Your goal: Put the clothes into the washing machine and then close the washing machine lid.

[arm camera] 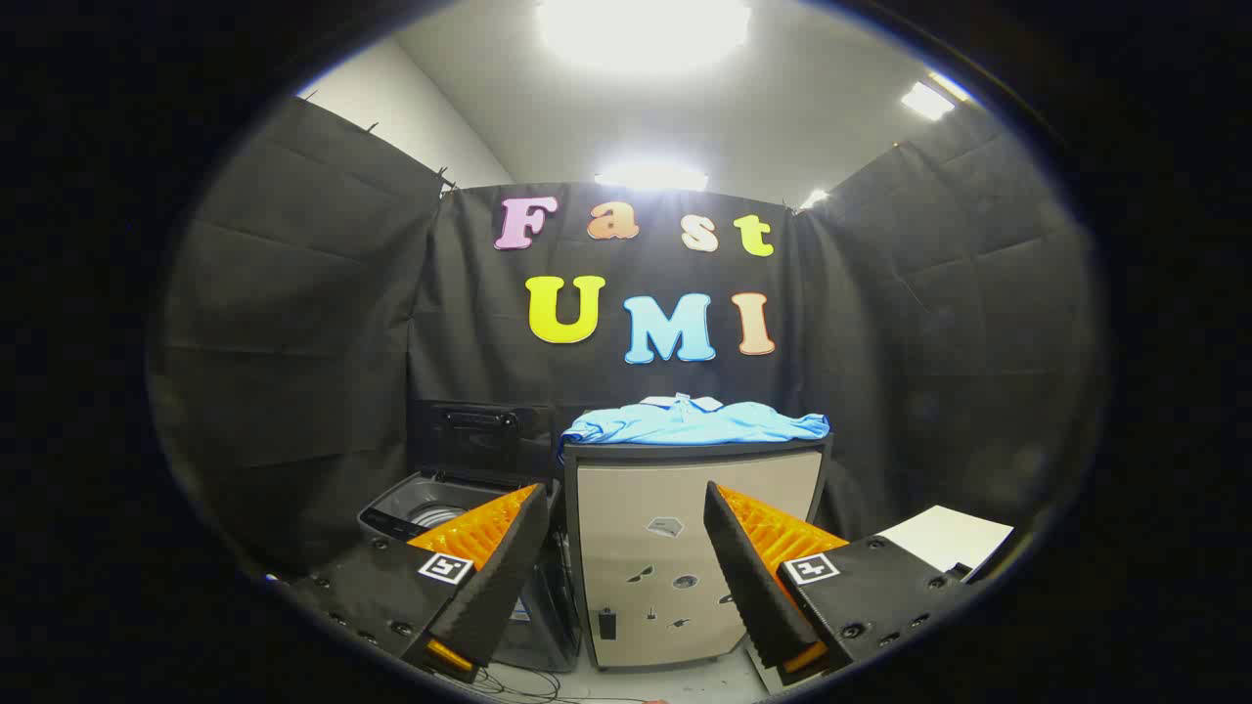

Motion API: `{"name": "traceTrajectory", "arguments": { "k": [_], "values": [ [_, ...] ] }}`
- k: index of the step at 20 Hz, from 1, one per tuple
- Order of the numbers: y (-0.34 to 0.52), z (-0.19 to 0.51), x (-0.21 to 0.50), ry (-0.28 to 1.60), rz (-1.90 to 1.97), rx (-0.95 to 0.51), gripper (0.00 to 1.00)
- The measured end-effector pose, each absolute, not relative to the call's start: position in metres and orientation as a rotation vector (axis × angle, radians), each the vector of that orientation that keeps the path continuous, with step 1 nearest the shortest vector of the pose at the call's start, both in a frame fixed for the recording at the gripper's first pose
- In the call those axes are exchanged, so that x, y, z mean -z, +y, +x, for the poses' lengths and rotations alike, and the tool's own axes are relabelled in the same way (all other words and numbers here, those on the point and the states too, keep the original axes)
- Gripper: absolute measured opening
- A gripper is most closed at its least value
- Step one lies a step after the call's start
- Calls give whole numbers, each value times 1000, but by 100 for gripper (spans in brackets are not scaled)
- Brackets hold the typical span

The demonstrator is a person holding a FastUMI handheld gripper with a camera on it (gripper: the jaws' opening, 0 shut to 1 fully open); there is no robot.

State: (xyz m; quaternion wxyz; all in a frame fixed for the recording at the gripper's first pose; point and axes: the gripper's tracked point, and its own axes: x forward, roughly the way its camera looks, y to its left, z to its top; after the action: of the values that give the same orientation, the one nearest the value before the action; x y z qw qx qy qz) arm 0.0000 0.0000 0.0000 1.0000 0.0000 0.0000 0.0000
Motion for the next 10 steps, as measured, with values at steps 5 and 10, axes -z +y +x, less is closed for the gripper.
{"name": "traceTrajectory", "arguments": {
  "k": [5, 10],
  "values": [
    [-6, -3, 2, -3, 7, 15, 99],
    [-8, -7, 6, 3, 12, 26, 99]
  ]
}}
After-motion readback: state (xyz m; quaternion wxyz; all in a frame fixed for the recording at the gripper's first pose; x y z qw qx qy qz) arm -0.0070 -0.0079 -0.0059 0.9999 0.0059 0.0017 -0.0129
